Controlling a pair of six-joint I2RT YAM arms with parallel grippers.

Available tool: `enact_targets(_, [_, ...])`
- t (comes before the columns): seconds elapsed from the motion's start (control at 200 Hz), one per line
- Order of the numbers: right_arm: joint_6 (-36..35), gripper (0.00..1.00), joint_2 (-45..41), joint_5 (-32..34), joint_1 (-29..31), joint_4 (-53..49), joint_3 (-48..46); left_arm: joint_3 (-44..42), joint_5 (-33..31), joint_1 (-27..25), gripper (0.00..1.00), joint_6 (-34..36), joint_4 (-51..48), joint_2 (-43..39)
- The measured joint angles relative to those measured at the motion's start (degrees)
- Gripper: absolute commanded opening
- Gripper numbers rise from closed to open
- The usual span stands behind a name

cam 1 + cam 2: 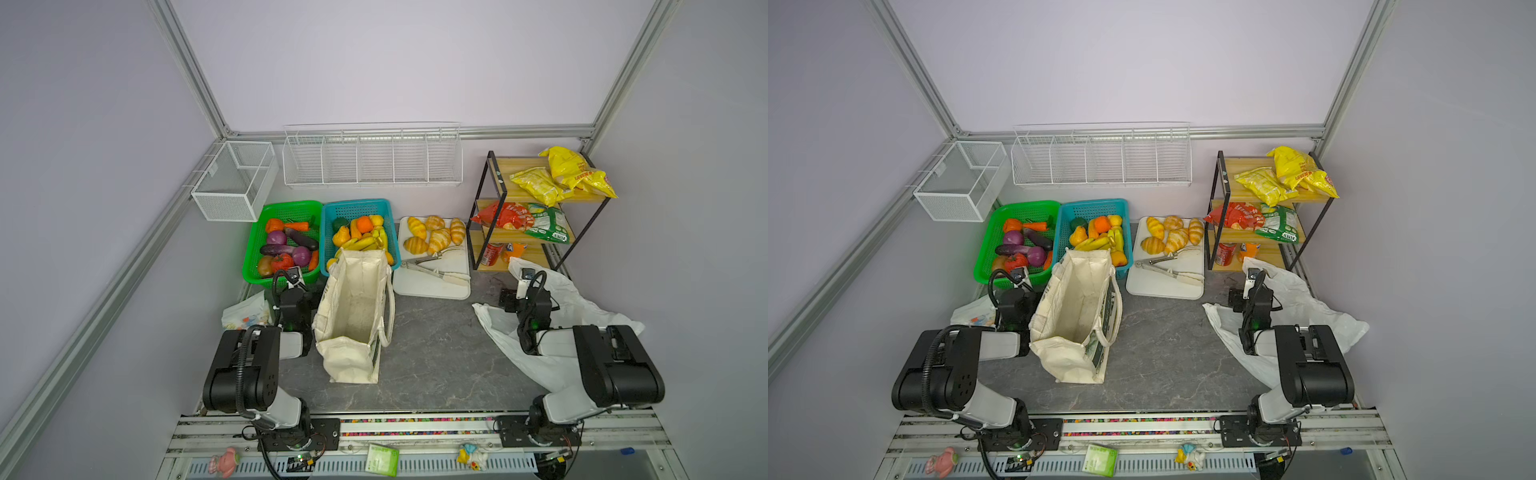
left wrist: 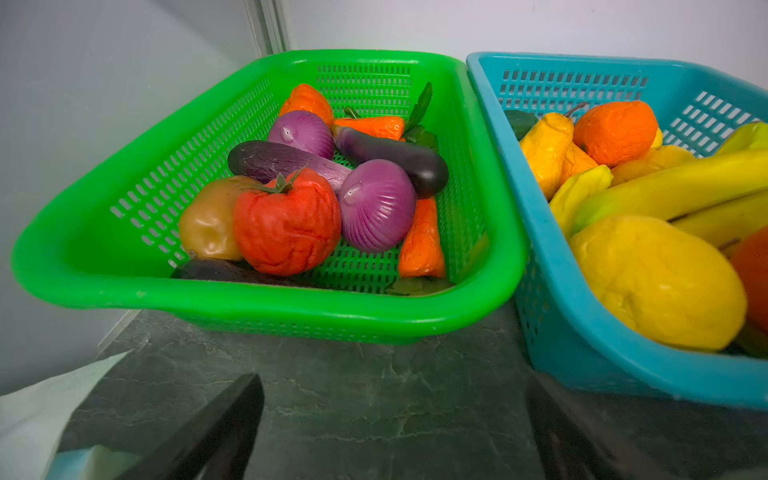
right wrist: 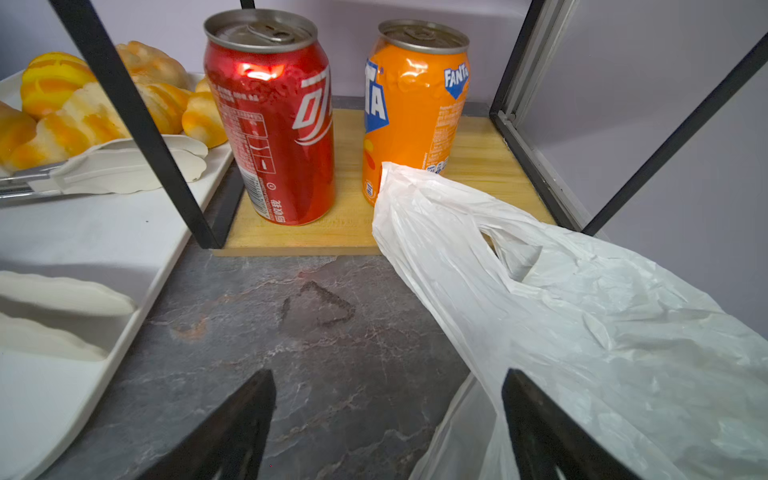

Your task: Place the mixed food into the grocery bags and tie them

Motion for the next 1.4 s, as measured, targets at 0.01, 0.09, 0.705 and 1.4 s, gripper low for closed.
enact_targets(0.01, [0.00,0.88,0.00,0.00,0.00,0.00,0.00,0.00,0.00,0.00,0.99,0.00,0.00,0.00])
enact_targets(0.09, [0.00,0.89,0.00,0.00,0.00,0.00,0.00,0.00,0.00,0.00,0.99,0.00,0.00,0.00])
enact_targets(0.705, [0.00,0.89,0.00,0.00,0.00,0.00,0.00,0.00,0.00,0.00,0.99,-0.02,0.00,0.00])
enact_targets(1.4, [6.38,0.88,-18.60,4.26,3.93,-21.07,7.69,6.95,-8.17,-0.04,1.00,-12.83,-23.19,-25.83])
